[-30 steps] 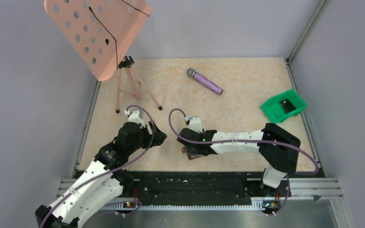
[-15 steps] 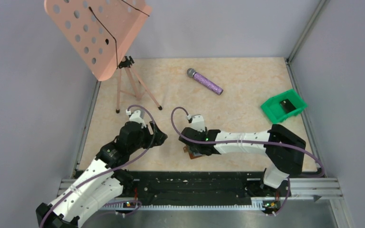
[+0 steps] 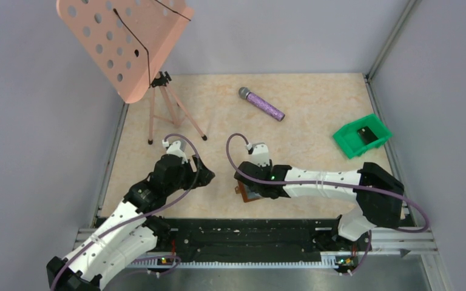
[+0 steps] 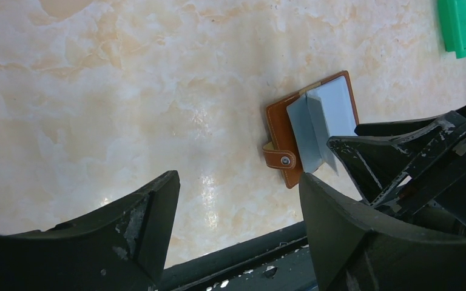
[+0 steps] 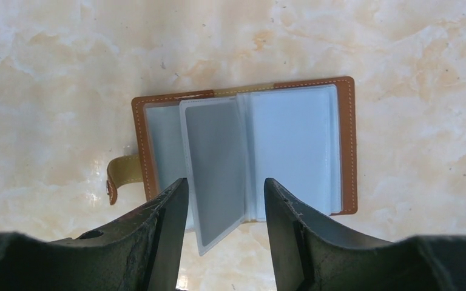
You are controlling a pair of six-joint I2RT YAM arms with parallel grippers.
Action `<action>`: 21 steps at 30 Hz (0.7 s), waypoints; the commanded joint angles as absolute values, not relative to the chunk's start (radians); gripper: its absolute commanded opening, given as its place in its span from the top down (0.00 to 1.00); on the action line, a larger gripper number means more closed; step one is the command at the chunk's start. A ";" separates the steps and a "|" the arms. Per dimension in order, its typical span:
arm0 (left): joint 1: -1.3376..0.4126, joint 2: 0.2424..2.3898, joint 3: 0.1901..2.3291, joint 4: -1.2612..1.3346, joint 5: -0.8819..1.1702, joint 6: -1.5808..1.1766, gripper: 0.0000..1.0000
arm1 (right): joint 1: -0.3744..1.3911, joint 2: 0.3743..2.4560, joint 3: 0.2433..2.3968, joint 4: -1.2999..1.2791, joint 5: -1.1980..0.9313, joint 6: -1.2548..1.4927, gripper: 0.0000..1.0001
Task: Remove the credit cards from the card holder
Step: Remove the credit card from the card holder.
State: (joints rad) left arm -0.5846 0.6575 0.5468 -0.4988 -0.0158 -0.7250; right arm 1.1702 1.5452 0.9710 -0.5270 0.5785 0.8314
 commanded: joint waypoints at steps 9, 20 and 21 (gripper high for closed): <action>-0.583 0.688 0.548 -0.439 0.051 -0.734 0.23 | 1.065 1.340 0.821 -0.565 0.599 0.855 0.51; -0.642 0.944 0.573 -0.270 0.293 -0.737 0.26 | 0.921 1.122 0.682 -0.398 0.369 0.688 0.57; -0.659 0.972 0.581 -0.256 0.300 -0.740 0.27 | 0.903 1.112 0.672 -0.380 0.334 0.674 0.59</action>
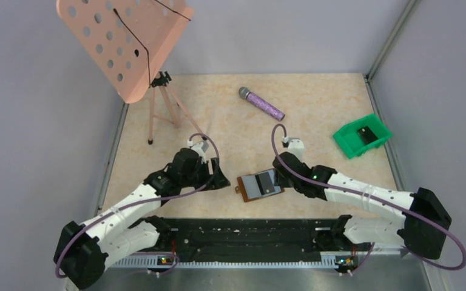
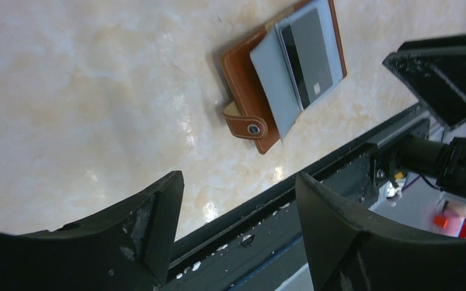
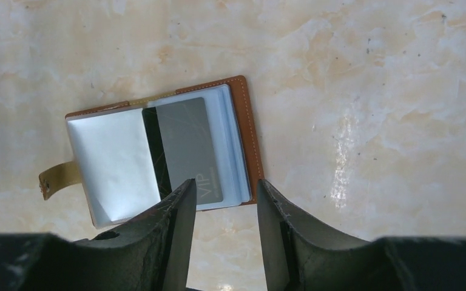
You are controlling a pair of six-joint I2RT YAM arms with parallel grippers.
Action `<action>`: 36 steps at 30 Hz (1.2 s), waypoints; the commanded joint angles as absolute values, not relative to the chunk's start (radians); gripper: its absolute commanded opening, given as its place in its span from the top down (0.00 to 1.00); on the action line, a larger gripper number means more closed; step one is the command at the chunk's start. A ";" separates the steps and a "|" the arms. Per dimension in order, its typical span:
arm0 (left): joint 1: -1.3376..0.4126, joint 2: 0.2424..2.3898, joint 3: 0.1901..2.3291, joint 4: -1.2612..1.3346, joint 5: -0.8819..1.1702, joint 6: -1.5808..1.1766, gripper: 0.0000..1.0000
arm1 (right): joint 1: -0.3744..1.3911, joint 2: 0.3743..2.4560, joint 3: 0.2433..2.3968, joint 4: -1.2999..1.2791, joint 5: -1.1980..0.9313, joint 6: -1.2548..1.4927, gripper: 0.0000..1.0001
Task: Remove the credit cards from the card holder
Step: Remove the credit card from the card holder.
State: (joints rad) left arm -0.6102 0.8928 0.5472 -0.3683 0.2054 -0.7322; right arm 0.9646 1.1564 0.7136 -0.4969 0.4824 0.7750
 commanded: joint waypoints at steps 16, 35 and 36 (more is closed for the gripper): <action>-0.785 1.326 0.639 0.208 0.337 -0.890 0.48 | 0.593 1.163 0.507 -0.026 -0.245 0.607 0.69; -0.787 1.656 0.596 0.441 0.312 -0.945 0.52 | 0.568 1.309 0.459 0.077 -0.254 0.600 0.70; -0.787 1.657 0.591 0.446 0.310 -0.944 0.52 | 0.568 1.311 0.453 0.081 -0.254 0.602 0.70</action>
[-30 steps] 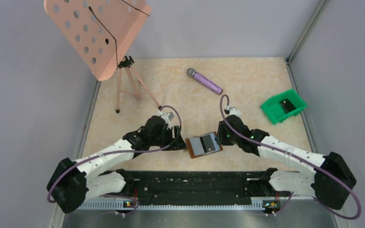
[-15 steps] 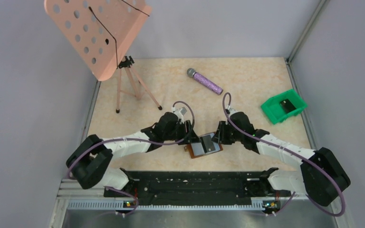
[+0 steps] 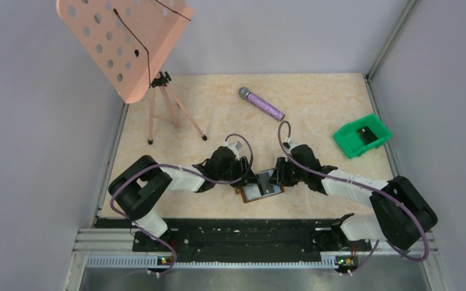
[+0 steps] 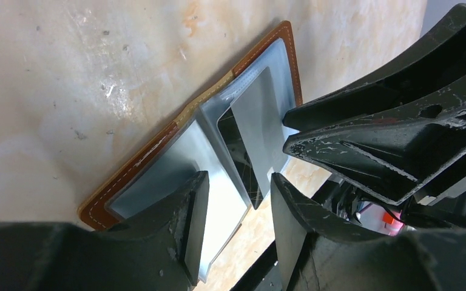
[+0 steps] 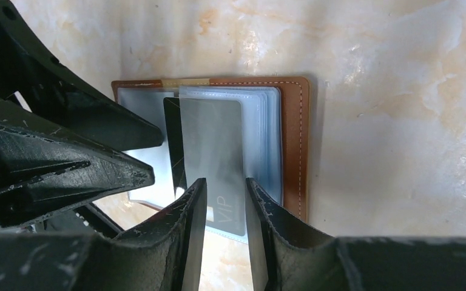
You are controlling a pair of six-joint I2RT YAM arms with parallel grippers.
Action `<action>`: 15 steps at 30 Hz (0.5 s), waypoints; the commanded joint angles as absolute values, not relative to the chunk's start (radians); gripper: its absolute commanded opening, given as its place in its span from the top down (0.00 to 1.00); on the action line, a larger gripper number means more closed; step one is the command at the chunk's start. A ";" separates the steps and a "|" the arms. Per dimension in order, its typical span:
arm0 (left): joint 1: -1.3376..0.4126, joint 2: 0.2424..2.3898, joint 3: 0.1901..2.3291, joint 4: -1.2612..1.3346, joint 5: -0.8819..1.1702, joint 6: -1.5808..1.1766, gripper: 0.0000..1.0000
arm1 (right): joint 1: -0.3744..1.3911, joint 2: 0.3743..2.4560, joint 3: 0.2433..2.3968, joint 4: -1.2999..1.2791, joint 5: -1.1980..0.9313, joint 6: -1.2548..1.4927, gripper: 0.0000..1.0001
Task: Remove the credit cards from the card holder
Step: Remove the credit card from the card holder.
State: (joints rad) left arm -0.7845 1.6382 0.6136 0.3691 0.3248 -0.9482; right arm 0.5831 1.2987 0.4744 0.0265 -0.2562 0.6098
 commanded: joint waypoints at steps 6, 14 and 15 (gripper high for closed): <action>-0.787 1.659 0.580 0.453 0.309 -0.931 0.50 | 0.567 1.300 0.401 0.131 -0.277 0.639 0.70; -0.787 1.668 0.566 0.505 0.336 -0.942 0.52 | 0.568 1.291 0.352 0.173 -0.284 0.678 0.74; -0.788 1.672 0.566 0.513 0.342 -0.947 0.52 | 0.568 1.290 0.348 0.174 -0.284 0.680 0.74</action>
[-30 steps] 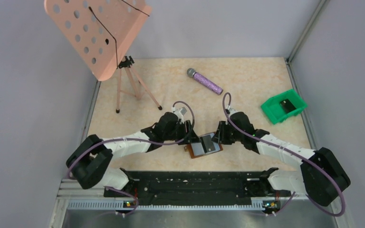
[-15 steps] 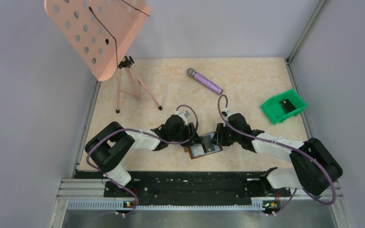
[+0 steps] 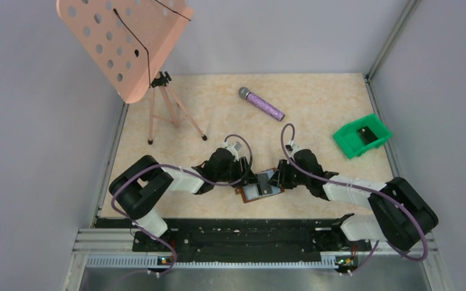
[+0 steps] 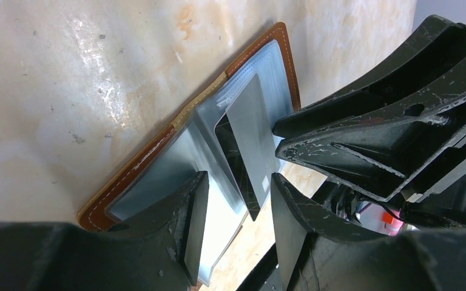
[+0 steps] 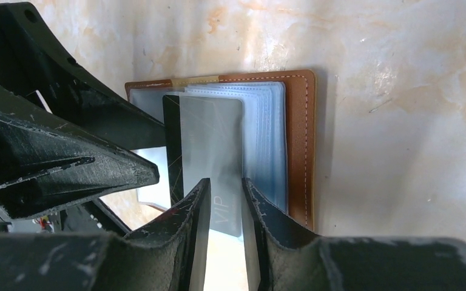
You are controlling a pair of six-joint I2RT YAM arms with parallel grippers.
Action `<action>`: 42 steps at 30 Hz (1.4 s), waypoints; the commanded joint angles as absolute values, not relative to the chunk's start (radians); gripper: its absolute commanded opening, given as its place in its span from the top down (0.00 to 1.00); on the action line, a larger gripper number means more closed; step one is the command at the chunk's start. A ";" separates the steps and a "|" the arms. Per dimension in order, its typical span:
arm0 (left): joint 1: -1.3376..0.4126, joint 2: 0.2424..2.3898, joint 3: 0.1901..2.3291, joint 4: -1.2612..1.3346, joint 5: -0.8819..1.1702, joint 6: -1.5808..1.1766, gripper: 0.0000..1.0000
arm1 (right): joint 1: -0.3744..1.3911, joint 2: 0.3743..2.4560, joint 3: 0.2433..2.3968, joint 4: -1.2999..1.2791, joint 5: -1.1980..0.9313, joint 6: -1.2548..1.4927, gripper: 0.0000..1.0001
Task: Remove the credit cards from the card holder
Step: Remove the credit card from the card holder.
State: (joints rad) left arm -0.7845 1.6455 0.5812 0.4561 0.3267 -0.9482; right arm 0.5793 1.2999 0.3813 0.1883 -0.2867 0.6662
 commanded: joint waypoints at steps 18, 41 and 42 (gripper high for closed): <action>-0.787 1.689 0.576 0.566 0.405 -0.989 0.96 | 0.568 1.285 0.327 0.161 -0.243 0.710 0.77; -0.744 1.478 0.535 0.326 0.343 -0.951 1.00 | 0.554 1.267 0.353 0.086 -0.200 0.699 0.77; -0.741 1.465 0.532 0.313 0.340 -0.944 1.00 | 0.554 1.267 0.357 0.085 -0.204 0.698 0.77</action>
State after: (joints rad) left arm -0.7544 1.5356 0.5510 0.3614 0.3634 -0.9874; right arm 0.5728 1.2652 0.3534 0.1715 -0.2543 0.7334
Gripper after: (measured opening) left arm 0.011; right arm 0.226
